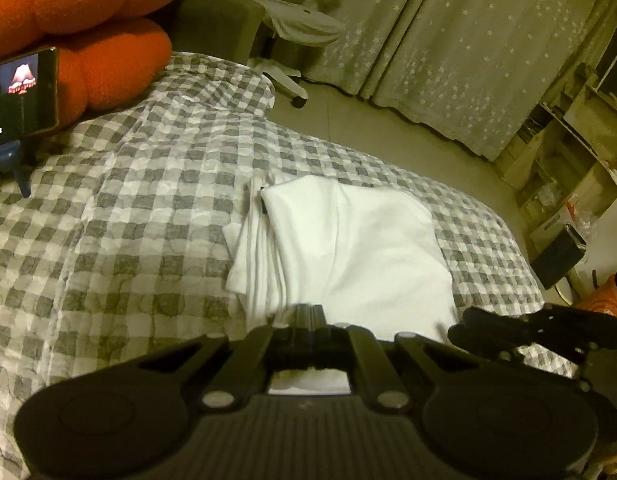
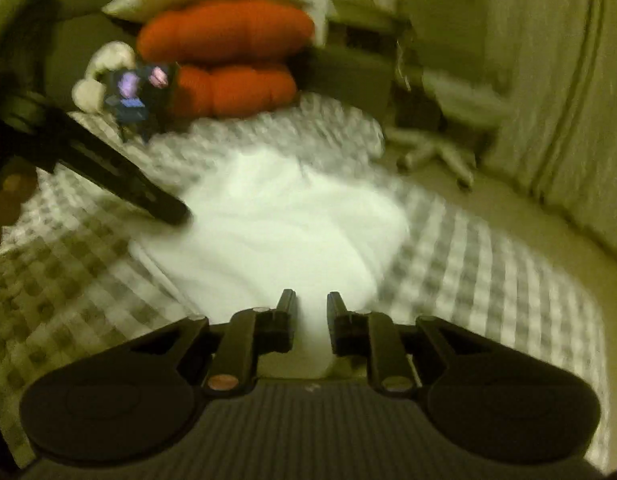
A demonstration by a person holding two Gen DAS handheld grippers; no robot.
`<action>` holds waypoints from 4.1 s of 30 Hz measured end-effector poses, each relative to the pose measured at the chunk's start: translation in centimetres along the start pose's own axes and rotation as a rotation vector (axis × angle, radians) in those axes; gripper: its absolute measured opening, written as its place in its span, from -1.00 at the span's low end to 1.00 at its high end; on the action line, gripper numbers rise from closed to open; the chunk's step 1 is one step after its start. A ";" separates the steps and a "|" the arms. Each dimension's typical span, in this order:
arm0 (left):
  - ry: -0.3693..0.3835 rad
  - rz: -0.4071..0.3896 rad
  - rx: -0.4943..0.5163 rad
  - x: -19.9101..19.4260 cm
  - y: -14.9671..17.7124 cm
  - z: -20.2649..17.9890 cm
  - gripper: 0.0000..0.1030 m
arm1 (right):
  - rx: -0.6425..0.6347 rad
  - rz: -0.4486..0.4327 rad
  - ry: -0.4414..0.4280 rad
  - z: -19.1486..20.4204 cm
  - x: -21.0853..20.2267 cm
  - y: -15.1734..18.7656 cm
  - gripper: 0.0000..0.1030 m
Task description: Fold clothes
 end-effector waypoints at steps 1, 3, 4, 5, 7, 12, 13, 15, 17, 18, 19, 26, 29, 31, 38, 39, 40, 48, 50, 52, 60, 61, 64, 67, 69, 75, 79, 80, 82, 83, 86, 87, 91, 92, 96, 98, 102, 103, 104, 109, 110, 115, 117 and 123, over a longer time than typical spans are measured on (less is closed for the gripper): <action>0.004 -0.002 -0.006 -0.1 -0.1 0.0 -0.95 | -0.003 0.008 -0.003 0.3 0.3 0.0 -0.65; 0.011 -0.007 -0.017 -0.4 -0.2 0.1 -0.95 | -0.009 0.023 -0.008 0.8 0.9 0.1 -0.76; 0.027 -0.017 -0.006 -0.8 -0.2 -0.2 -0.95 | -0.013 0.031 -0.011 1.0 1.2 0.2 -0.76; 0.052 -0.031 0.024 -1.3 -0.1 -0.9 -0.93 | -0.016 0.039 -0.014 1.3 1.5 0.2 -0.76; 0.092 -0.043 0.076 -1.9 0.5 -2.3 -0.93 | -0.022 0.055 -0.019 1.8 2.1 0.3 -0.76; 0.056 0.006 0.110 -0.9 2.0 -2.9 -0.93 | 0.041 0.068 -0.043 1.0 2.3 0.3 -0.75; 0.029 0.014 0.121 -0.5 2.1 -2.8 -0.93 | 0.041 0.069 -0.042 1.0 2.3 0.3 -0.75; -0.029 0.023 0.146 0.1 2.2 -2.4 -0.95 | 0.031 0.068 -0.037 1.1 2.3 0.3 -0.75; -0.043 0.031 0.139 0.3 2.1 -1.9 -0.95 | 0.027 0.067 -0.038 1.3 2.3 0.3 -0.75; -0.036 0.029 0.132 0.2 2.0 -1.7 -0.95 | 0.030 0.069 -0.043 1.2 2.2 0.4 -0.75; -0.030 0.027 0.126 0.0 1.9 -1.5 -0.95 | 0.034 0.071 -0.049 1.1 2.2 0.4 -0.75; 0.047 -0.011 0.101 -1.5 1.1 -1.0 -0.95 | 0.030 0.078 -0.059 1.0 2.0 0.5 -0.75; 0.074 -0.042 0.105 -1.5 0.9 -1.7 -0.94 | 0.035 0.076 -0.054 1.1 2.0 0.5 -0.75; 0.031 -0.011 0.075 -0.1 1.1 -1.5 -0.94 | 0.024 0.075 -0.047 1.3 2.0 0.5 -0.72; 0.013 0.028 0.008 0.6 1.1 0.1 -0.95 | 0.011 0.076 -0.058 1.2 1.8 0.6 -0.71; 0.019 0.029 -0.001 0.6 1.0 0.3 -0.95 | -0.001 0.074 -0.055 1.3 1.8 0.7 -0.71; 0.022 0.026 -0.005 0.4 1.0 0.3 -0.95 | -0.016 0.072 -0.049 1.5 1.8 0.7 -0.71; 0.011 -0.058 0.053 -0.2 0.7 -1.0 -0.90 | -0.053 0.064 -0.033 1.9 1.9 0.9 -0.67; -0.008 -0.048 0.054 0.3 0.6 -0.8 -0.90 | -0.062 0.063 -0.028 2.1 1.9 0.9 -0.67; -0.027 -0.037 0.054 0.8 0.6 -0.5 -0.94 | -0.063 0.064 -0.030 2.1 1.8 0.9 -0.67; -0.047 -0.018 0.047 1.3 0.5 -0.2 -0.95 | 0.049 0.070 -0.008 -0.8 0.6 0.3 -0.64; -0.046 -0.017 0.047 1.3 0.5 -0.2 -0.95 | 0.062 0.092 -0.006 -1.1 0.9 0.7 -0.54; -0.045 -0.039 0.051 1.0 0.3 -0.4 -0.95 | 0.068 0.109 -0.018 -1.0 1.4 1.2 -0.50; -0.025 -0.101 0.076 0.2 0.0 -1.1 -0.90 | 0.083 0.114 -0.021 -1.0 1.4 1.3 -0.49; -0.011 -0.144 0.099 -0.2 -0.3 -1.8 -0.86 | 0.093 0.119 -0.024 -1.0 1.4 1.2 -0.49; -0.066 -0.140 0.103 2.6 -1.5 -1.9 -0.83 | 0.082 0.118 -0.015 -0.9 1.4 1.2 -0.49; -0.133 -0.093 0.032 4.4 -1.3 -0.7 -0.95 | 0.111 0.107 -0.016 -1.2 1.4 0.9 -0.48; -0.132 -0.094 0.008 4.3 -1.4 -0.6 -0.95 | 0.122 0.101 -0.013 -1.3 1.3 0.8 -0.48; -0.131 -0.094 -0.017 4.2 -1.4 -0.5 -0.95 | 0.146 0.073 -0.002 -1.6 1.2 0.3 -0.48; -0.132 -0.095 -0.020 4.2 -1.3 -0.4 -0.95 | 0.161 0.045 0.006 -1.8 1.1 -0.1 -0.48; -0.133 -0.095 -0.025 4.1 -1.2 -0.3 -0.95 | 0.216 -0.008 0.024 -2.7 1.6 -1.1 -0.48; -0.133 -0.094 -0.026 4.1 -1.2 -0.4 -0.95 | 0.222 -0.002 0.025 -2.8 2.3 -1.2 -0.48; -0.131 -0.086 -0.028 4.1 -1.2 -0.5 -0.95 | 0.248 0.011 0.035 -3.2 4.9 -1.4 -0.60; -0.132 -0.084 -0.027 4.0 -1.2 -0.5 -0.95 | 0.253 0.004 0.044 -3.4 5.4 -1.5 -0.65; -0.151 -0.077 -0.008 4.1 -1.2 -0.9 -0.95 | 0.276 0.004 0.066 -4.4 6.2 -2.1 -0.64; -0.158 -0.075 0.004 4.2 -1.2 -1.0 -0.95 | 0.285 0.011 0.062 -4.8 6.9 -2.2 -0.62; -0.151 -0.067 0.008 4.2 -1.3 -0.9 -0.95 | 0.329 0.021 0.089 -6.3 8.4 -2.5 -0.55; -0.145 -0.065 0.005 4.2 -1.3 -0.8 -0.95 | 0.346 0.026 0.091 -6.8 8.9 -2.5 -0.55; -0.140 -0.062 -0.001 4.2 -1.4 -0.6 -0.95 | 0.363 0.032 0.078 -7.2 9.3 -2.4 -0.56; -0.138 -0.056 -0.003 4.2 -1.4 -0.7 -0.95 | 0.338 0.028 0.086 -7.8 10.4 -2.4 -0.77; -0.140 -0.057 0.001 4.2 -1.4 -0.8 -0.95 | 0.366 0.022 0.091 -8.4 10.3 -2.5 -0.83; -0.104 -0.054 -0.024 3.9 -1.8 -0.5 -0.95 | 0.445 -0.020 0.102 -9.8 9.5 -2.4 -0.96; -0.068 -0.068 -0.050 3.6 -2.4 -0.3 -0.90 | 0.451 -0.039 0.117 -10.1 8.7 -2.6 -0.66; -0.024 -0.165 -0.018 3.7 -4.9 -0.4 -0.61 | 0.445 -0.017 0.090 -9.6 8.3 -3.4 -0.63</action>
Point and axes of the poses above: each gripper's, at about its wrist camera, not at the fingertips, and x roughly the way its jaws point, z to its left, y to its underside, the point moved 5 cm from there along x, roughly the way its jaws point, and after that the axes turned 4 degrees about y, right-handed, at the moved point
